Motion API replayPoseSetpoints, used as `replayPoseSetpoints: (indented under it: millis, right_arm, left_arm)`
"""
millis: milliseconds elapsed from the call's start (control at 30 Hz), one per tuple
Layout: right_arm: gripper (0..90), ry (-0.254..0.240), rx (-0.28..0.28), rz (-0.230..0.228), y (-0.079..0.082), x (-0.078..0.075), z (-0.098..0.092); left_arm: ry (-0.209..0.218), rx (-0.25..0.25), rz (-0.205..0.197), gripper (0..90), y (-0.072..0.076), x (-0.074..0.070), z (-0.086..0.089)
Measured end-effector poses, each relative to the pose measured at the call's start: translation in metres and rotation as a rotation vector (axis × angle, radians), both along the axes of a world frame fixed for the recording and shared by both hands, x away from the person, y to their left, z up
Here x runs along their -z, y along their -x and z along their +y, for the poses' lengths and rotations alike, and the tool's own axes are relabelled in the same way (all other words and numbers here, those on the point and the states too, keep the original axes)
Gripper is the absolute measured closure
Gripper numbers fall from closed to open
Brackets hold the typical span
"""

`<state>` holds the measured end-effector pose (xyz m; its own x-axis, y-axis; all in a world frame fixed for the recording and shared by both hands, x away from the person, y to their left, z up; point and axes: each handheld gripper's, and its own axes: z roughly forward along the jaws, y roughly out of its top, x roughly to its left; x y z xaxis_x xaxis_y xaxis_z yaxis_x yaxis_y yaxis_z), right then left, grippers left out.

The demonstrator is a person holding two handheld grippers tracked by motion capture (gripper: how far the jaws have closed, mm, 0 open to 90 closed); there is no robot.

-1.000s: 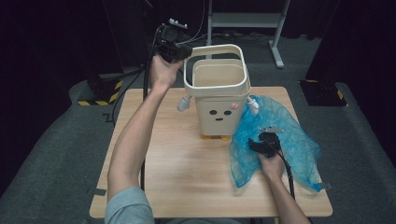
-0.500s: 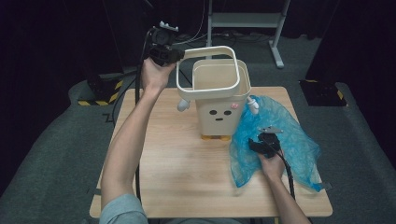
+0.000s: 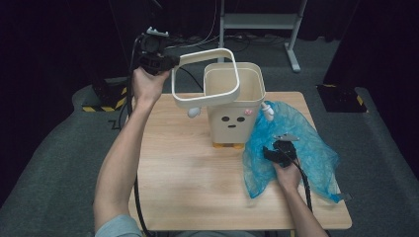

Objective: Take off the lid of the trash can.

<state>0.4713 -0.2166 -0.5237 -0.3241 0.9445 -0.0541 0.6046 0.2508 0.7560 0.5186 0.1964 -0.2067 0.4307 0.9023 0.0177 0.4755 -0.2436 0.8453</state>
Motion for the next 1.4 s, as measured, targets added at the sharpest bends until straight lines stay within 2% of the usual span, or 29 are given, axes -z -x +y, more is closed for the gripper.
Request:
replayPoseSetpoints:
  millis: [200,367,633,800,1133,1400]
  right_arm:
    - [32.3,0.001,0.001,0.001,0.000,0.000,0.000]
    - [32.3,0.004,0.002,-0.001,0.000,0.000,0.000]
    - [32.3,0.005,0.001,-0.001,0.000,0.000,0.000]
    - [32.3,0.008,0.001,-0.004,0.001,0.000,0.001]
    - [31.9,0.004,0.004,-0.001,0.000,0.000,0.000]
    - [31.9,0.003,0.004,0.001,0.000,0.000,0.000]
  left_arm:
    - [0.013,-0.019,0.007,82.4,0.005,0.005,0.013]
    - [0.037,-0.030,-0.003,82.5,0.013,0.003,0.023]
    - [0.055,-0.026,-0.018,82.4,0.026,0.003,0.034]
    - [0.048,-0.032,-0.023,82.4,0.030,0.005,0.042]
    - [0.063,-0.070,-0.024,82.4,0.048,0.012,0.069]
    - [0.063,-0.090,-0.018,82.4,0.052,0.018,0.081]
